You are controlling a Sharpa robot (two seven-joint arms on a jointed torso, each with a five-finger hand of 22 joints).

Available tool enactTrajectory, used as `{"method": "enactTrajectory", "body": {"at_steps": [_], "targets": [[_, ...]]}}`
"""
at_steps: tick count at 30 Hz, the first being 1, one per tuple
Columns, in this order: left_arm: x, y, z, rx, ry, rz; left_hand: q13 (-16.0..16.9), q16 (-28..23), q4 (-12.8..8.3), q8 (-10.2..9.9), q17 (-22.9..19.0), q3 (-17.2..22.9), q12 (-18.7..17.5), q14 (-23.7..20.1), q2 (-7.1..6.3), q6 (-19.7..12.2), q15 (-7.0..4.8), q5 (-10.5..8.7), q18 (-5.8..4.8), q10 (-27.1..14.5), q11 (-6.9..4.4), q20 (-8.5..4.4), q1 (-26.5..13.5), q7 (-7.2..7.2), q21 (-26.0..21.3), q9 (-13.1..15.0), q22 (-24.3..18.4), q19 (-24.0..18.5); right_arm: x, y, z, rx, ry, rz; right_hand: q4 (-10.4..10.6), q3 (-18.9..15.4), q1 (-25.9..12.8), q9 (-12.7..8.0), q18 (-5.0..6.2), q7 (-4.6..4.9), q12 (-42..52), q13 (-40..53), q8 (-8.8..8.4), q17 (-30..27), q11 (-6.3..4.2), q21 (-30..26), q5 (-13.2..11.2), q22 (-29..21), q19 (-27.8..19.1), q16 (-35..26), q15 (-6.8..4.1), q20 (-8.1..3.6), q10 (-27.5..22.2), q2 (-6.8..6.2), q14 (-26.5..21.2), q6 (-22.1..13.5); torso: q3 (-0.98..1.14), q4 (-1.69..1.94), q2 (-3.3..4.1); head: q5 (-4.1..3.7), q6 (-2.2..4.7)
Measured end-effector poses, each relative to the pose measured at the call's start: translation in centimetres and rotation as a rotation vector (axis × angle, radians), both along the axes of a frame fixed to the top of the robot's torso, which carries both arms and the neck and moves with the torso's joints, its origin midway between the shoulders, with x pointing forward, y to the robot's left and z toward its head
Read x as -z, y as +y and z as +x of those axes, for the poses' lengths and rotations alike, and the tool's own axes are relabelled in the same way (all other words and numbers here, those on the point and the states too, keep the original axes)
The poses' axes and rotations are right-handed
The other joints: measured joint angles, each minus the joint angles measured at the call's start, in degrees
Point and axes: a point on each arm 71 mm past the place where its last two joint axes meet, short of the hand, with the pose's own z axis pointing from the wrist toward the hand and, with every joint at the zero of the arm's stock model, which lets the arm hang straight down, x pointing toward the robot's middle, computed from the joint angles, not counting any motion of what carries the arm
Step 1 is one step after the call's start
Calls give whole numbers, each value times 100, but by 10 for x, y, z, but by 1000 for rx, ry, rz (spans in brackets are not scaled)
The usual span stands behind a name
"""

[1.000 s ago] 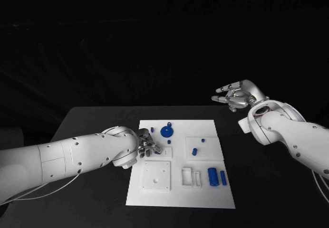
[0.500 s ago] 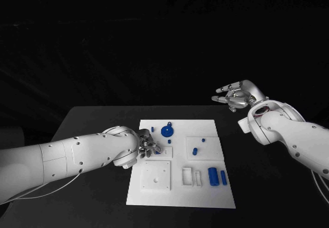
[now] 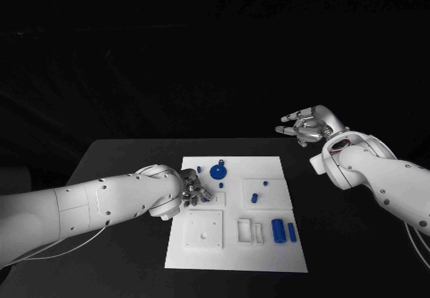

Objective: Assemble the parts on the task board

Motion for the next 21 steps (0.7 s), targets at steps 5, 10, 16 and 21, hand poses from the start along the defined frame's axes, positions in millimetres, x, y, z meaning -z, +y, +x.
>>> {"method": "enactTrajectory", "body": {"at_steps": [5,10,16,21], "targets": [[0,-2,1,7,5,3,-1,0,-1,525,-9,1,0,15,0,148,18,-96,-1,153,105,0,0,94,0,13,0,0,1,0,0,0,3,0,0,0,-24,0,0,0,0,0,0,0,0,0,44,0,0,0,0,0,0,24,0,0,0,-1,0,-4,4],[2,-5,1,19,20,6,-23,0,5,560,-61,8,0,17,-23,187,26,-318,-1,174,107,0,23,100,0,15,0,0,2,0,1,0,6,-1,0,0,-24,0,0,-1,0,0,0,0,0,0,44,0,0,0,0,0,0,24,0,1,-1,-7,1,-13,6],[2,-6,3,26,28,10,-43,0,21,553,-86,-74,0,-6,-68,188,19,-400,-1,174,108,0,68,100,0,-6,-1,0,4,1,1,-2,10,-1,-11,11,-23,0,0,-1,0,0,0,0,0,0,44,0,0,0,0,0,0,24,0,1,-3,-8,3,-27,10],[1,-6,5,32,37,14,-50,0,28,553,-103,-82,-23,-8,-68,188,21,-421,-1,174,108,0,68,100,0,-9,2,0,5,1,1,-3,14,-1,-17,17,-23,0,0,-1,0,0,0,0,0,0,44,0,0,0,0,0,0,23,0,1,-3,-5,2,-36,10]]}}
